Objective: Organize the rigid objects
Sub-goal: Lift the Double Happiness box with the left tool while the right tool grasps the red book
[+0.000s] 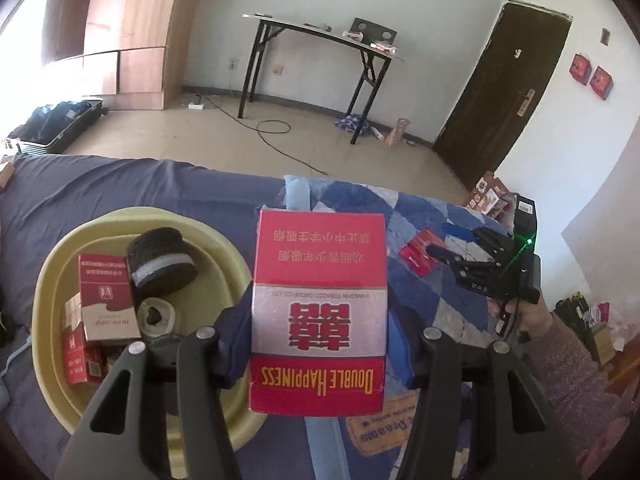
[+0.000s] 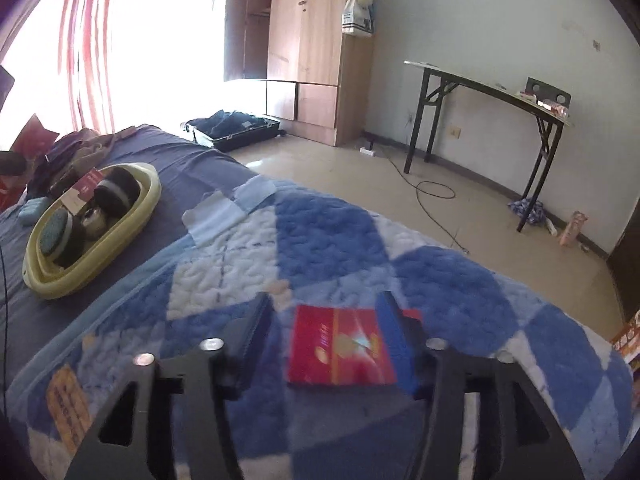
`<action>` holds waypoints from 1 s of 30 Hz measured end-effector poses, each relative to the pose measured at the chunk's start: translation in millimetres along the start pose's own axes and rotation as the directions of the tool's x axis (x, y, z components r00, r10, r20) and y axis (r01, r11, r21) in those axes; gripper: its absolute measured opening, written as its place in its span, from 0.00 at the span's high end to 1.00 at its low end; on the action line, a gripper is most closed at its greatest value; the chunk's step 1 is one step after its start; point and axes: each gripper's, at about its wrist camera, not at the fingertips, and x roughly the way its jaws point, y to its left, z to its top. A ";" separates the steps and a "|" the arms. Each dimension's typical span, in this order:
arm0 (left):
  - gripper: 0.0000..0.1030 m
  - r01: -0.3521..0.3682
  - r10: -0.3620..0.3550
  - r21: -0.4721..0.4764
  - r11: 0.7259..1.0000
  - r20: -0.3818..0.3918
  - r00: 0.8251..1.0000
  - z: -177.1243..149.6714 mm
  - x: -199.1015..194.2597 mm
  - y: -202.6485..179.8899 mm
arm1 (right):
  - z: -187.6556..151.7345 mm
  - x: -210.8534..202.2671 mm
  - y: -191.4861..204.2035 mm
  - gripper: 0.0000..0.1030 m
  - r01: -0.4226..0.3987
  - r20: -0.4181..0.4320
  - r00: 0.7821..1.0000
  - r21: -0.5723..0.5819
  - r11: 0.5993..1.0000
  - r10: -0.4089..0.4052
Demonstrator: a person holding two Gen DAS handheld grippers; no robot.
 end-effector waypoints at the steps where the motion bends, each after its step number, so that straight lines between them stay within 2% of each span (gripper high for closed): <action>1: 0.45 0.002 -0.002 -0.002 1.000 -0.002 1.000 -3.3 2.5 -4.2 | -2.8 -4.0 -4.5 0.09 0.009 0.010 1.000 0.012 1.000 -0.010; 2: 0.45 0.010 -0.010 -0.007 1.000 -0.003 1.000 -4.4 2.6 -3.1 | -5.6 -8.4 -8.5 0.00 0.024 0.032 0.999 0.031 0.999 -0.025; 6: 0.45 0.009 -0.009 -0.014 1.000 0.002 1.000 -8.6 -0.5 -3.8 | -13.1 -1.3 -19.2 0.00 0.052 0.004 0.999 0.090 0.995 -0.052; 12: 0.45 0.017 -0.017 -0.026 1.000 0.010 1.000 -18.2 -6.9 -4.0 | -16.5 24.7 -9.9 0.00 0.019 -0.077 0.997 0.073 0.997 -0.014; 14: 0.45 0.003 -0.003 -0.032 0.999 0.014 1.000 -22.7 -13.0 0.6 | -13.9 39.8 -1.8 0.04 0.088 -0.110 0.990 0.027 0.996 -0.084; 15: 0.45 -0.014 0.014 -0.036 0.999 0.014 1.000 -25.7 -19.9 5.0 | -12.5 43.0 1.1 0.28 0.114 -0.103 0.988 0.012 0.993 -0.112; 16: 0.45 -0.031 0.033 -0.048 0.998 0.035 0.999 -29.4 -30.9 10.3 | -9.2 43.7 5.9 0.42 0.127 -0.079 0.989 -0.009 0.992 -0.127; 18: 0.45 -0.104 0.111 -0.072 0.992 0.088 0.990 -40.3 -60.4 25.1 | 3.0 38.7 21.4 0.90 0.064 -0.033 0.997 -0.029 0.998 -0.065; 20: 0.45 -0.183 0.196 -0.110 0.977 0.121 0.973 -50.4 -83.6 43.7 | 17.7 36.1 45.7 0.91 0.003 -0.006 1.000 -0.051 0.999 -0.003; 22: 0.45 -0.204 0.226 -0.165 0.965 0.126 0.966 -58.5 -94.7 67.0 | 26.2 39.1 65.3 0.91 -0.022 -0.005 1.000 -0.093 0.995 0.022; 23: 0.45 -0.198 0.225 -0.195 0.961 0.124 0.966 -61.6 -95.9 79.6 | 28.8 40.3 71.6 0.89 -0.015 0.002 1.000 -0.105 0.994 0.015; 25: 0.45 -0.188 0.219 -0.224 0.956 0.121 0.968 -65.2 -93.4 92.5 | 29.6 41.2 71.3 0.70 -0.013 0.002 1.000 -0.106 0.994 0.013; 27: 0.45 -0.178 0.209 -0.244 0.953 0.109 0.972 -69.8 -86.0 100.5 | 27.9 32.0 51.8 0.14 -0.017 0.022 1.000 -0.049 0.999 0.018; 28: 0.45 -0.172 0.201 -0.249 0.953 0.099 0.975 -71.1 -80.8 101.9 | 26.5 27.0 42.1 0.00 -0.020 0.029 0.999 -0.022 1.000 0.021; 30: 0.45 -0.161 0.185 -0.248 0.955 0.078 0.980 -71.7 -72.4 101.2 | 21.4 17.8 20.8 0.00 -0.003 0.035 0.999 0.019 1.000 0.002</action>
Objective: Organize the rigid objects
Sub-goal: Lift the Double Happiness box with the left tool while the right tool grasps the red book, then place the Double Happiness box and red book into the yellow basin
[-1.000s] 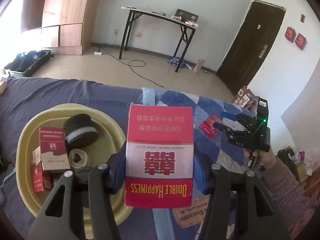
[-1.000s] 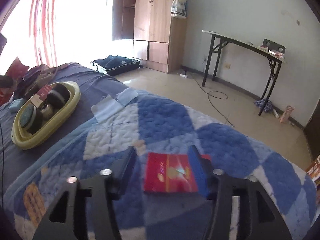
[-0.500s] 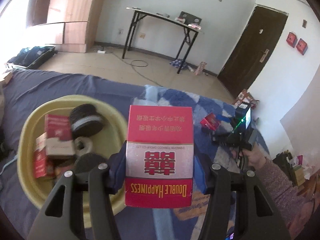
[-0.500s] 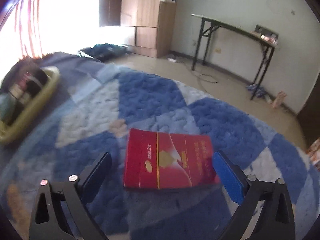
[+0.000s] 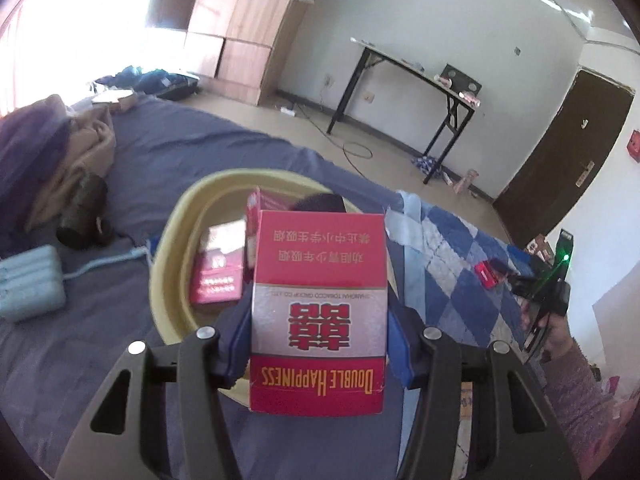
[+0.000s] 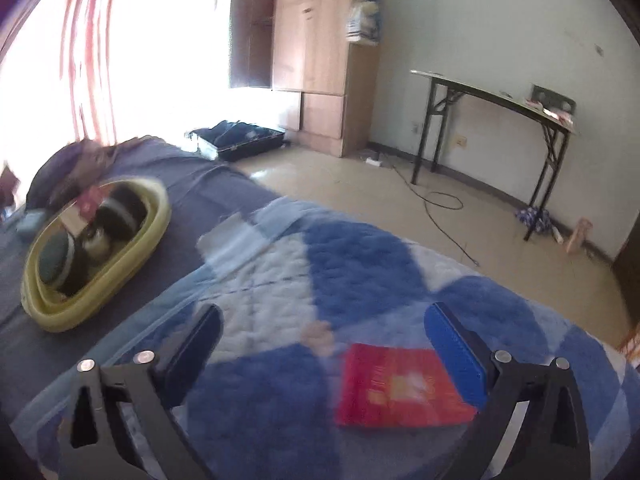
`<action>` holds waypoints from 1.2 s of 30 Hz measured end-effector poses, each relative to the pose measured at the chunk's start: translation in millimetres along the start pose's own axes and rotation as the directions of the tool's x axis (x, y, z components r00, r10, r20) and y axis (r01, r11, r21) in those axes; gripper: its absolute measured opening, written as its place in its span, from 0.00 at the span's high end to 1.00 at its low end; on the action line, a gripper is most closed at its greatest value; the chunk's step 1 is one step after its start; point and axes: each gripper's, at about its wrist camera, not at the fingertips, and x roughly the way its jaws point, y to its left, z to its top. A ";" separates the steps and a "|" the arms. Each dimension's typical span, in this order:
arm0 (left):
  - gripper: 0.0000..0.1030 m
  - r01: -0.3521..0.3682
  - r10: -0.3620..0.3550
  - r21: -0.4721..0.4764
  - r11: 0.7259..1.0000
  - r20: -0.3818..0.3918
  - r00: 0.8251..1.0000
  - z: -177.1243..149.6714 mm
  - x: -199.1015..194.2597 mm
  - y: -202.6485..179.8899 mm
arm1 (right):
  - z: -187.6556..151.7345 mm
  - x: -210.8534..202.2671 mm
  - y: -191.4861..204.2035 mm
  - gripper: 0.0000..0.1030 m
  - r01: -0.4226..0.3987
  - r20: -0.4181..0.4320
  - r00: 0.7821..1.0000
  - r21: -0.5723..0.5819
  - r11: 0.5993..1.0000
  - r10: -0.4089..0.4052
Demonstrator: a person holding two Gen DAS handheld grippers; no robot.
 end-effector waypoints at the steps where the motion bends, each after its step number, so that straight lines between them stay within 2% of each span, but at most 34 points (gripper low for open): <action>1: 0.45 0.004 -0.004 0.009 1.000 -0.007 1.000 -0.7 2.5 -4.1 | -3.2 -2.3 -6.8 0.00 0.018 -0.009 1.000 0.001 1.000 -0.018; 4: 0.45 0.016 -0.015 0.039 0.999 -0.011 1.000 -2.5 4.5 -21.3 | -15.4 -5.3 -21.8 0.00 0.085 -0.033 0.996 -0.010 0.996 -0.085; 5: 0.45 0.026 -0.026 0.049 0.998 -0.012 1.000 -4.4 3.6 -26.0 | -21.6 -0.9 -26.8 0.00 0.090 -0.071 0.993 0.003 0.996 -0.089; 9: 0.45 0.044 -0.042 0.076 0.996 -0.024 0.999 -7.1 3.5 -37.6 | -32.1 16.8 -27.9 0.00 0.003 -0.141 0.990 0.078 0.997 0.008; 13: 0.45 0.055 -0.053 0.077 0.995 -0.033 0.998 -7.3 6.1 -39.7 | -31.0 30.3 -19.1 0.00 0.089 -0.152 0.985 0.019 0.996 -0.085; 14: 0.45 0.055 -0.052 0.075 0.996 -0.035 0.998 -7.6 7.3 -39.2 | -30.3 34.2 -21.3 0.00 0.138 -0.163 0.978 0.012 0.990 -0.134; 19: 0.45 0.056 -0.053 0.049 0.997 -0.051 0.997 -9.7 16.4 -31.2 | -27.2 27.5 -35.7 0.00 0.132 -0.138 0.983 0.098 0.986 -0.117; 22: 0.45 0.060 -0.057 0.043 0.997 -0.063 0.996 -11.3 20.3 -32.0 | -28.9 29.9 -38.6 0.00 0.102 -0.133 0.987 0.104 0.989 -0.087; 24: 0.45 0.061 -0.058 0.052 0.997 -0.059 0.997 -11.2 19.3 -34.5 | -31.4 38.6 -37.8 0.00 0.058 -0.168 0.985 0.118 0.991 -0.037; 26: 0.45 0.064 -0.061 0.057 0.996 -0.052 0.997 -11.2 16.6 -36.3 | -33.2 50.2 -34.9 0.00 0.070 -0.208 0.977 0.087 0.994 -0.050; 28: 0.45 0.060 -0.057 0.061 0.996 -0.048 0.997 -10.7 16.1 -35.6 | -33.3 55.7 -35.7 0.02 0.080 -0.212 0.975 0.087 0.993 -0.060; 29: 0.45 0.053 -0.050 0.062 0.997 -0.047 0.998 -10.3 16.5 -33.8 | -31.3 55.6 -37.8 0.13 0.084 -0.197 0.978 0.098 0.992 -0.063; 31: 0.45 0.027 -0.024 0.057 0.998 -0.043 0.999 -9.7 18.3 -26.4 | -25.9 52.5 -36.5 0.13 0.064 -0.170 0.984 0.107 0.992 -0.045; 34: 0.45 -0.033 0.034 0.057 0.998 -0.029 0.999 -8.6 19.1 -12.7 | -9.4 39.4 -8.0 0.13 -0.032 -0.104 0.994 0.083 0.996 0.041; 36: 0.45 -0.082 0.084 0.048 0.995 -0.033 0.996 -8.6 20.9 0.9 | 5.4 28.3 35.1 0.13 -0.142 -0.061 0.988 0.011 0.990 0.142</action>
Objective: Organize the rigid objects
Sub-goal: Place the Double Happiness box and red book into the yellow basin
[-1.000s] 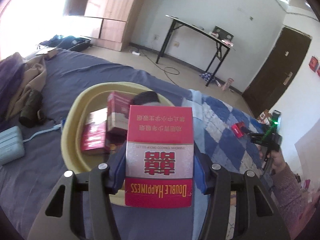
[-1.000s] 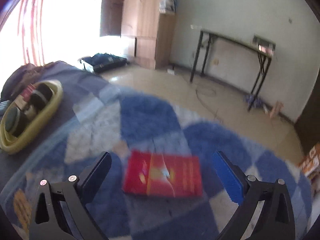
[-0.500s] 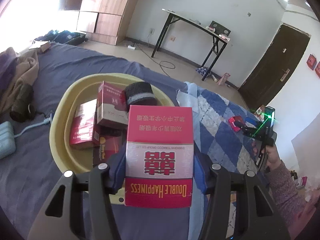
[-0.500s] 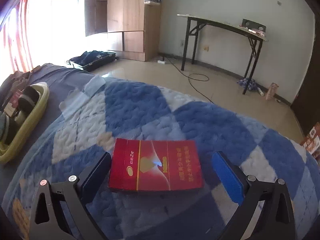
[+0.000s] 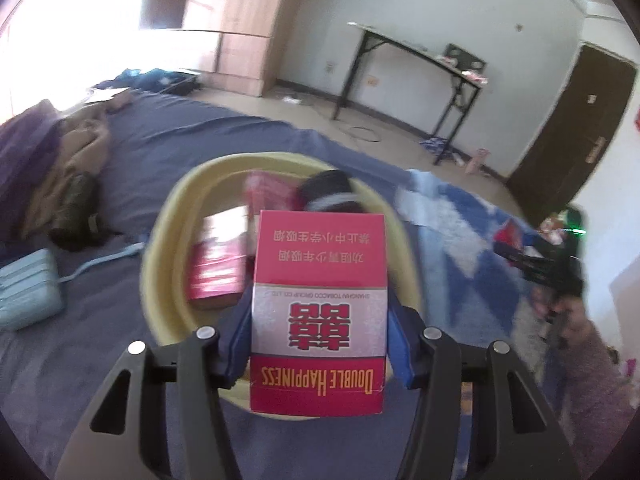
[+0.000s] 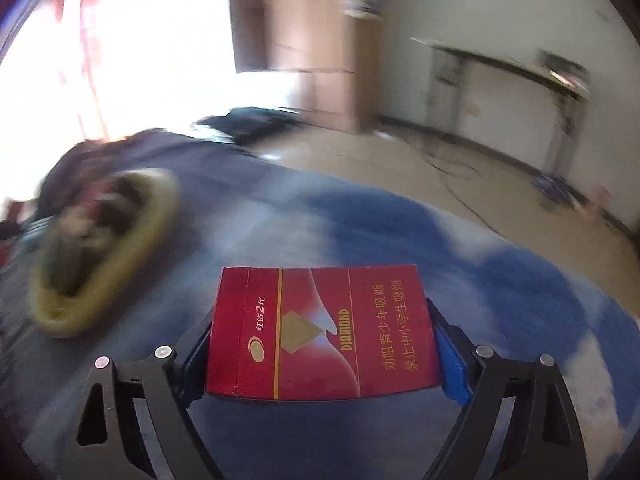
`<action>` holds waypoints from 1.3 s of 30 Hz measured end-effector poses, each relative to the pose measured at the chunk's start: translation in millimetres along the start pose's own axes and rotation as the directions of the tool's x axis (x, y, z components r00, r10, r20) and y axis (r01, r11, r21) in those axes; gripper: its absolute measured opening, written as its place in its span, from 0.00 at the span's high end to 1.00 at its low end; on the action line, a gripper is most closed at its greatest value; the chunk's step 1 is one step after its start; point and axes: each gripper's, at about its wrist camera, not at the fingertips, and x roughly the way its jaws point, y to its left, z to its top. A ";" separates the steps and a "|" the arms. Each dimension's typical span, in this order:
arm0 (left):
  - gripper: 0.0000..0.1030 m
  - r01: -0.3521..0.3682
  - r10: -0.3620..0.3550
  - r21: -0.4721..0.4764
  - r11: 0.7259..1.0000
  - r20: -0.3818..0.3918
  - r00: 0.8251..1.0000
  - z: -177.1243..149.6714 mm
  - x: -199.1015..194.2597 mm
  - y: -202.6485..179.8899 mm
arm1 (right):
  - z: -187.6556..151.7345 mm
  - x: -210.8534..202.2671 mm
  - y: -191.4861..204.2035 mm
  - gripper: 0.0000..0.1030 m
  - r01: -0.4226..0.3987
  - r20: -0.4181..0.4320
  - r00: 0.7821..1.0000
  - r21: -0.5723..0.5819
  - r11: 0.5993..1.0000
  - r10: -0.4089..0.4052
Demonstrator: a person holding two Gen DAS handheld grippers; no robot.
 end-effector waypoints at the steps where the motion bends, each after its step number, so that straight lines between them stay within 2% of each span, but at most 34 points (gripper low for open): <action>1: 0.45 -0.015 0.015 -0.001 1.000 -0.010 1.000 -0.8 2.7 6.2 | 5.7 -0.9 22.8 0.13 -0.048 0.008 0.999 -0.048 0.998 0.048; 3: 0.45 -0.052 0.053 0.011 0.999 -0.024 0.998 -4.6 10.8 15.0 | 18.1 3.3 76.5 0.13 -0.163 0.003 0.986 -0.158 0.974 0.166; 5: 0.45 -0.046 0.046 0.018 0.999 -0.031 0.998 -9.5 21.6 18.9 | 27.2 19.0 119.6 0.13 -0.249 -0.033 0.968 -0.235 0.939 0.249; 8: 0.45 -0.044 0.047 0.043 0.998 -0.069 0.996 -14.1 40.6 16.1 | 32.5 45.6 158.5 0.13 -0.273 -0.074 0.961 -0.359 0.892 0.265; 10: 0.45 -0.049 0.051 0.035 0.998 -0.079 0.996 -14.3 53.1 19.3 | 36.1 61.2 167.2 0.13 -0.292 -0.108 0.957 -0.381 0.877 0.271; 13: 0.45 -0.060 0.060 0.004 0.998 -0.049 0.997 -8.3 56.7 28.7 | 48.0 77.2 170.1 0.13 -0.315 -0.115 0.949 -0.370 0.874 0.294; 15: 0.43 -0.065 0.064 -0.015 0.998 -0.043 0.997 -3.9 57.9 33.8 | 54.0 89.0 165.7 0.12 -0.363 -0.138 0.932 -0.346 0.865 0.336; 16: 0.38 -0.067 0.066 -0.028 0.997 -0.028 0.997 -3.1 56.9 36.7 | 55.7 93.3 163.5 0.11 -0.378 -0.144 0.926 -0.334 0.863 0.350; 17: 0.24 -0.080 0.081 -0.047 0.996 0.000 0.997 -3.8 54.1 40.7 | 56.4 101.0 159.7 0.10 -0.400 -0.157 0.916 -0.314 0.861 0.368; 18: 0.16 -0.099 0.101 -0.069 0.993 0.028 0.994 -5.5 50.9 43.7 | 55.5 106.1 156.8 0.05 -0.410 -0.166 0.911 -0.302 0.860 0.376; 19: 0.02 -0.104 0.107 -0.086 0.991 0.043 0.993 -5.8 48.7 45.8 | 55.2 110.7 153.5 0.04 -0.414 -0.171 0.910 -0.294 0.862 0.379; 20: 0.00 -0.093 0.100 -0.108 0.990 0.058 0.993 -7.3 45.3 48.1 | 57.8 113.2 149.3 0.03 -0.412 -0.160 0.911 -0.299 0.861 0.381; 22: 0.00 -0.066 0.076 -0.136 0.988 0.069 0.995 -9.8 37.2 46.3 | 55.3 107.3 148.7 0.00 -0.399 -0.133 0.917 -0.321 0.859 0.376; 27: 0.00 -0.153 0.170 -0.137 0.979 0.126 0.977 -30.6 4.7 12.3 | 43.6 70.2 150.6 0.00 -0.329 -0.033 0.939 -0.379 0.865 0.343; 30: 0.00 -0.201 0.205 -0.040 0.979 0.160 0.966 -56.3 -1.0 -20.4 | 27.3 35.4 133.4 0.00 -0.381 0.023 0.909 -0.357 0.853 0.415; 33: 0.00 -0.212 0.218 -0.059 0.976 0.137 0.966 -87.6 6.3 -39.7 | 1.6 27.1 118.9 0.00 -0.388 -0.068 0.918 -0.348 0.853 0.390; 36: 0.00 -0.211 0.218 -0.110 0.971 0.056 0.974 -115.8 29.0 -53.1 | -32.0 37.1 117.6 0.00 -0.382 -0.165 0.924 -0.377 0.844 0.345; 38: 0.00 -0.254 0.259 -0.114 0.960 0.024 0.966 -120.6 43.8 -58.1 | -49.4 52.7 127.3 0.00 -0.351 -0.215 0.934 -0.414 0.840 0.284; 39: 0.00 -0.294 0.294 -0.111 0.949 -0.011 0.956 -121.0 52.6 -59.0 | -52.4 58.2 132.1 0.00 -0.348 -0.231 0.934 -0.421 0.838 0.272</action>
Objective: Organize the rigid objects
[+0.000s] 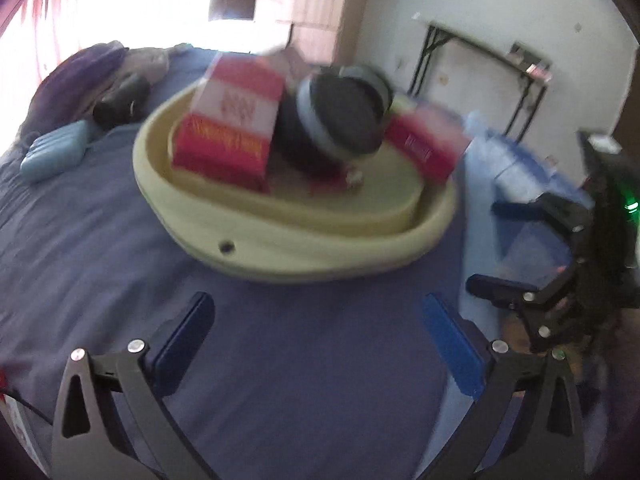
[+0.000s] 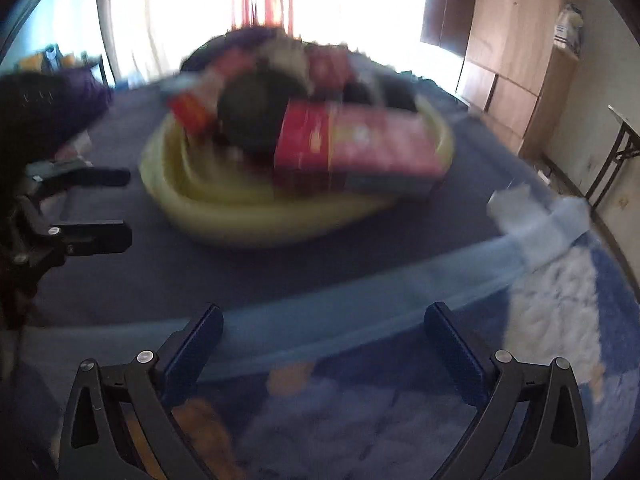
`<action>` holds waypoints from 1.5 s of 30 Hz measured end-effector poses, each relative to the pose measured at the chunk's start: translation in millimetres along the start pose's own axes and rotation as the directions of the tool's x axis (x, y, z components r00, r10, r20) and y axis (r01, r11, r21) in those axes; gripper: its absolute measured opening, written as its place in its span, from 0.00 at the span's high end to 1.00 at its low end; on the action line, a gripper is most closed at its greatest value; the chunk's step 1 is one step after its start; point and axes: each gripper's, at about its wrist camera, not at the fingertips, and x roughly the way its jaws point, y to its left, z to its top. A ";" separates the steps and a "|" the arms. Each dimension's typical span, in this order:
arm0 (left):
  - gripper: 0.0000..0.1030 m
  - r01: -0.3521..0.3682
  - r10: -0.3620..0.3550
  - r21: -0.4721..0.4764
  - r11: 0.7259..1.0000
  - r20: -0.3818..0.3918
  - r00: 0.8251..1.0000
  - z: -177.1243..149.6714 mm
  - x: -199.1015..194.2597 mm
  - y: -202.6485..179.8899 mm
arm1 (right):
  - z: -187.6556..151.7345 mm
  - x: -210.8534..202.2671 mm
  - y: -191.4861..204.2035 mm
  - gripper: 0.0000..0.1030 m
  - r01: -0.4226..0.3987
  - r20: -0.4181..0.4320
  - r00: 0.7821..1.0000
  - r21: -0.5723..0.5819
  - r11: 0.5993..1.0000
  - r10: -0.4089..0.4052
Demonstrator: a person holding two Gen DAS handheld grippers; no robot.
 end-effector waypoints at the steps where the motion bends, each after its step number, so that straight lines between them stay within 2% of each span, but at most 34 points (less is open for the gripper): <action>1: 0.00 -0.027 0.027 -0.010 1.000 -0.023 0.999 0.5 5.7 -0.3 | 2.8 4.4 1.8 0.00 0.007 -0.010 1.000 0.000 1.000 -0.007; 4: 0.00 -0.089 0.088 -0.069 0.994 -0.026 0.996 3.3 16.8 5.3 | 9.8 10.1 -2.6 0.00 0.024 0.008 1.000 0.043 0.999 -0.024; 7: 0.00 -0.154 0.153 -0.026 0.988 -0.037 0.988 6.7 28.4 -4.3 | 13.5 19.7 4.5 0.00 0.065 -0.020 0.998 0.032 0.997 -0.064; 45: 0.00 -0.146 0.145 -0.028 0.989 -0.037 0.989 8.1 28.6 -9.9 | 14.2 17.6 6.2 0.00 0.073 -0.029 0.997 0.021 0.997 -0.072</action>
